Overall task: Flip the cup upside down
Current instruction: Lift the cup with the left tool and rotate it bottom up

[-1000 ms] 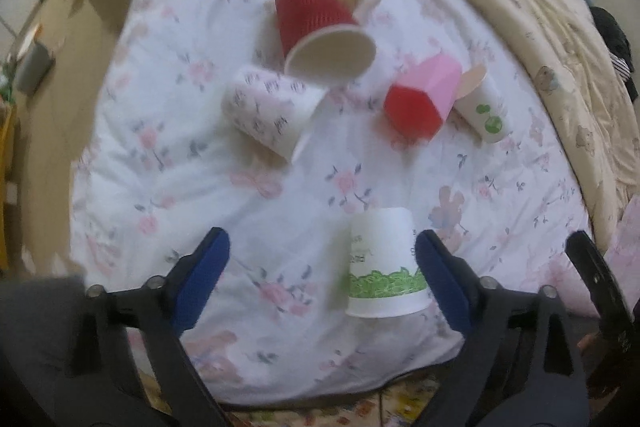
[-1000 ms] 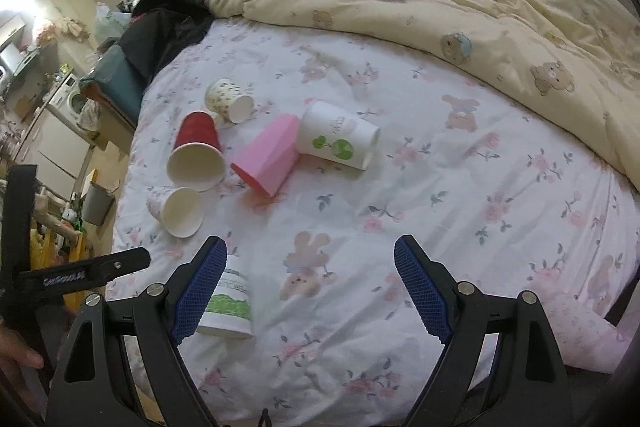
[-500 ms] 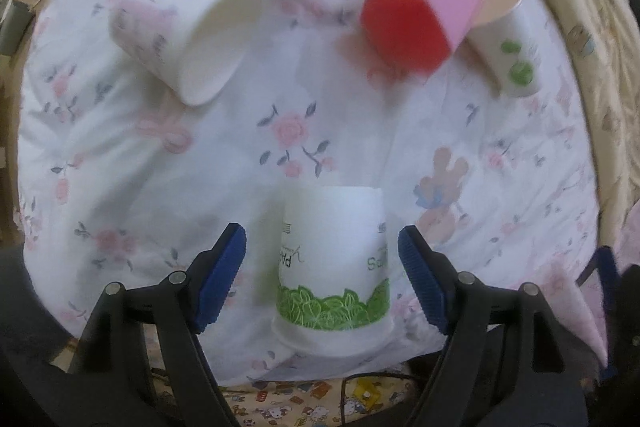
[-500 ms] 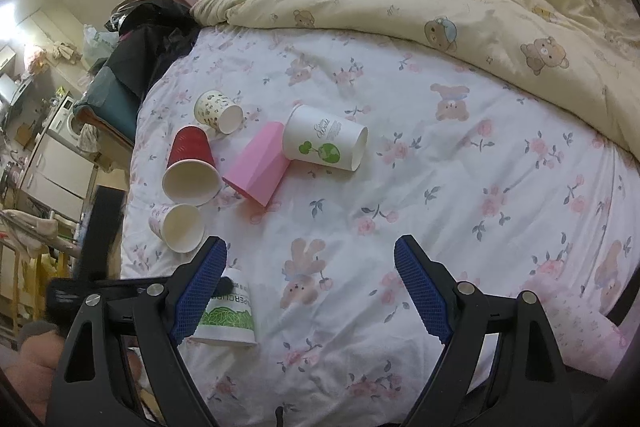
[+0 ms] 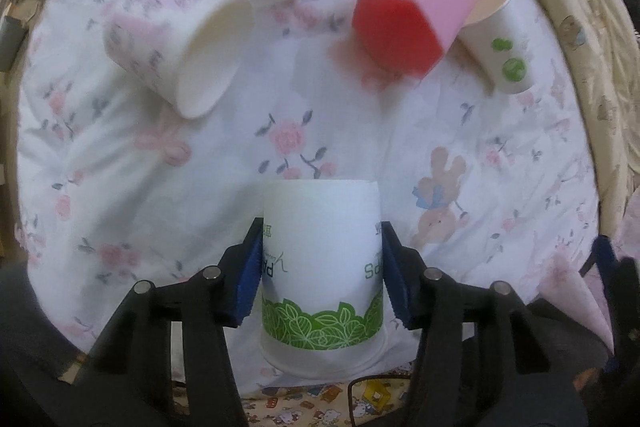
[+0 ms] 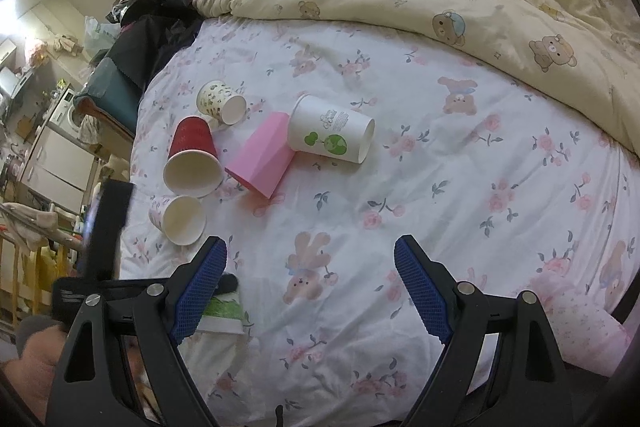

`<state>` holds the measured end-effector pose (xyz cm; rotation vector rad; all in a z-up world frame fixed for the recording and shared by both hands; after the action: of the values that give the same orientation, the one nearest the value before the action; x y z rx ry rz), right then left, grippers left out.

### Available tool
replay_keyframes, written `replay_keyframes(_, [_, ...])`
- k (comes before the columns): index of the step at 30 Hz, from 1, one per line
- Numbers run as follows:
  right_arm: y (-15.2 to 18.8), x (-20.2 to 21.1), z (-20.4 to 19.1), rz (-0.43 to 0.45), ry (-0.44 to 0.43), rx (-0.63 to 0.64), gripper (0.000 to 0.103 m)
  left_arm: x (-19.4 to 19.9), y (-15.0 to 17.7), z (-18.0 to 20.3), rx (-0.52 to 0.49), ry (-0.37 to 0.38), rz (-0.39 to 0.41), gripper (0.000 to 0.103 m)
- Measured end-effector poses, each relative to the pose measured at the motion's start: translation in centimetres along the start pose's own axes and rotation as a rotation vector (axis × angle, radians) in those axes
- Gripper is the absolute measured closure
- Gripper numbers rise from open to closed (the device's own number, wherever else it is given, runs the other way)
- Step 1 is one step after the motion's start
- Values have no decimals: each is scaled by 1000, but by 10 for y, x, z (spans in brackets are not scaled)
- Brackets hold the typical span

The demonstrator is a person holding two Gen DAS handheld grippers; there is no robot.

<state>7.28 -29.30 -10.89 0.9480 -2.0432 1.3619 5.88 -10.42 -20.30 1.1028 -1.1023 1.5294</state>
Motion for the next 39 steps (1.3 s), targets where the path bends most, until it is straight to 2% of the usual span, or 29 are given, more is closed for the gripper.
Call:
replay_keyframes(6, [8, -6, -8, -27, -4, 28, 15, 26, -12, -15, -16, 10, 82, 53])
replay_keyframes(9, [12, -10, -13, -44, -13, 31, 15, 37, -16, -30, -16, 12, 97, 53])
replay_keyframes(13, [15, -13, -30, -58, -89, -23, 15, 42, -24, -46, -8, 13, 134, 53])
replay_keyframes(16, [19, -18, -42, -69, -107, -14, 15, 53, -29, -60, 1, 22, 174, 53])
replay_keyframes(21, [27, -24, -55, -88, -91, 51, 15, 72, -33, -76, 15, 42, 252, 53])
replay_keyframes(28, [31, -31, -53, -100, -70, 78, 15, 76, -36, -86, 18, 43, 319, 53])
replay_keyframes(30, [33, -32, -57, -103, -82, 83, 15, 78, -36, -81, 35, 91, 325, 53])
replay_keyframes(33, [39, -34, -69, -119, -123, 110, 15, 84, -38, -69, 30, 139, 350, 53])
replay_keyframes(39, [54, -33, -106, -169, -277, 138, 15, 89, -41, -44, -20, 203, 370, 53])
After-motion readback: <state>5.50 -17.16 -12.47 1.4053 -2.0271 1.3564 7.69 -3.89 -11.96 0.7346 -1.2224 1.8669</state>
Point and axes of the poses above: each gripper's, at about its wrist camera, not at the fingertips, and x roughly against the way its jaws point, z to its right, y to its underside, the point moved 10 cm from there along -x, roughly the way its jaws point, and after that the axes turned 11 degrees about z, right-handed, at the moved point
